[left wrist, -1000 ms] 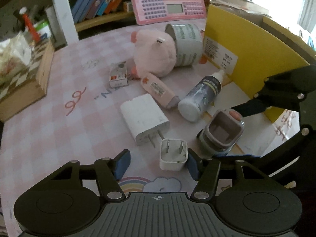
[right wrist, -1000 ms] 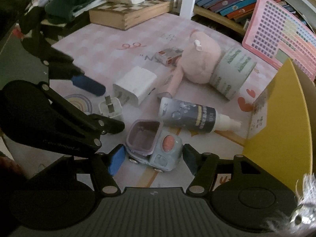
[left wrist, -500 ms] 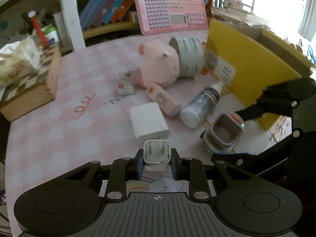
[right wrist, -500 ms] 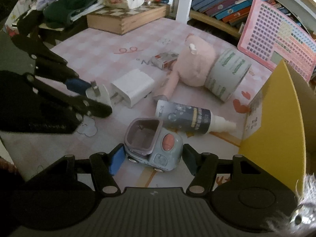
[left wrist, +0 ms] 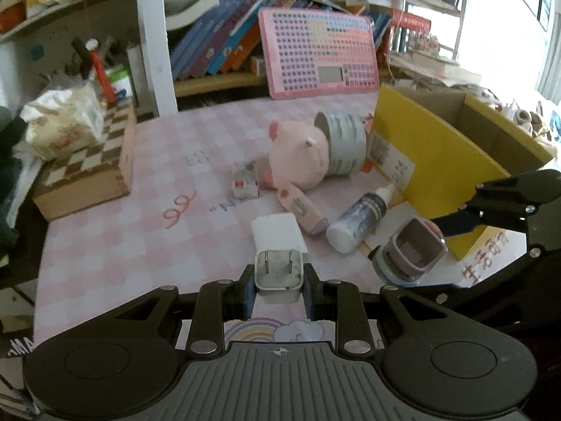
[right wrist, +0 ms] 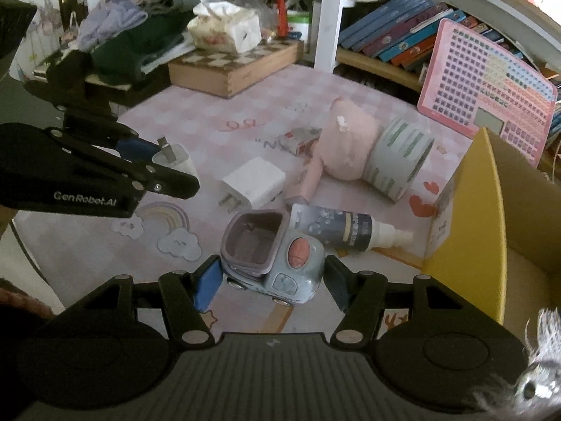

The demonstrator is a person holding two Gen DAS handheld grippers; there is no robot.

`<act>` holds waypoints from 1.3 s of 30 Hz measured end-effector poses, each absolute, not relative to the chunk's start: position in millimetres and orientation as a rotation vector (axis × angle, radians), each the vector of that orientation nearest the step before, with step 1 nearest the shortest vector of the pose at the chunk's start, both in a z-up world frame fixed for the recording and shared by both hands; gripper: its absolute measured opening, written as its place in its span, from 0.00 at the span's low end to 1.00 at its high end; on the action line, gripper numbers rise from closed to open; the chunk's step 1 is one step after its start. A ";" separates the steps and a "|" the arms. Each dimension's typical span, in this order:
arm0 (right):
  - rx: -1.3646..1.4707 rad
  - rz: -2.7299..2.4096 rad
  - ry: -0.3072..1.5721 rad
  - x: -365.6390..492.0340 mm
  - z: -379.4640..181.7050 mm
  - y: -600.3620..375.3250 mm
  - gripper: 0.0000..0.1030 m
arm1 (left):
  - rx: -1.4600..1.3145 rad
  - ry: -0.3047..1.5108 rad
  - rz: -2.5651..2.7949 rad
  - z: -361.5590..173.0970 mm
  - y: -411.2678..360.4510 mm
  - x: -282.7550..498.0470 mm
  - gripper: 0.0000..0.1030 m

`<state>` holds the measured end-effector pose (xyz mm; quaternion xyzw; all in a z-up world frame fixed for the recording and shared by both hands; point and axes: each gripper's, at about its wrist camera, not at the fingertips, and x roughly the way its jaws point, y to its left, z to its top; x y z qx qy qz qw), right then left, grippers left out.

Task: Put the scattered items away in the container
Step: 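Close the right tool on the toy truck while the left tool grasps the white plug, then lift the toy truck and white plug and carry both over the yellow box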

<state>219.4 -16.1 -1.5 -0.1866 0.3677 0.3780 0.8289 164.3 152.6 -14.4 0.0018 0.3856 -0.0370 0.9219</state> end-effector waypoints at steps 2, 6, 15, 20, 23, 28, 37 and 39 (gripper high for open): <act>-0.389 0.805 0.768 216.5 5.7 -17.8 0.59 | -0.003 0.771 -0.079 -6.9 153.6 160.2 0.24; -0.380 0.795 0.743 210.5 21.7 -21.3 0.59 | -0.017 0.731 -0.097 9.0 153.4 151.5 0.24; -0.365 0.806 0.699 187.7 45.1 -26.0 0.59 | 0.009 0.685 -0.141 24.2 143.7 133.7 0.24; -0.359 0.794 0.716 180.5 42.9 -28.8 0.59 | -0.001 0.699 -0.158 20.8 141.6 128.6 0.24; -0.351 0.779 0.736 176.8 40.3 -32.8 0.59 | -0.004 0.708 -0.174 18.3 138.4 126.3 0.24; -0.333 0.750 0.761 167.9 36.9 -44.1 0.59 | -0.008 0.719 -0.206 15.5 130.2 122.4 0.24; -0.293 0.685 0.805 153.3 33.1 -68.4 0.59 | 0.008 0.755 -0.290 8.2 107.6 120.4 0.24; -0.283 0.669 0.815 150.7 32.1 -73.4 0.59 | 0.011 0.759 -0.306 7.7 103.0 119.8 0.24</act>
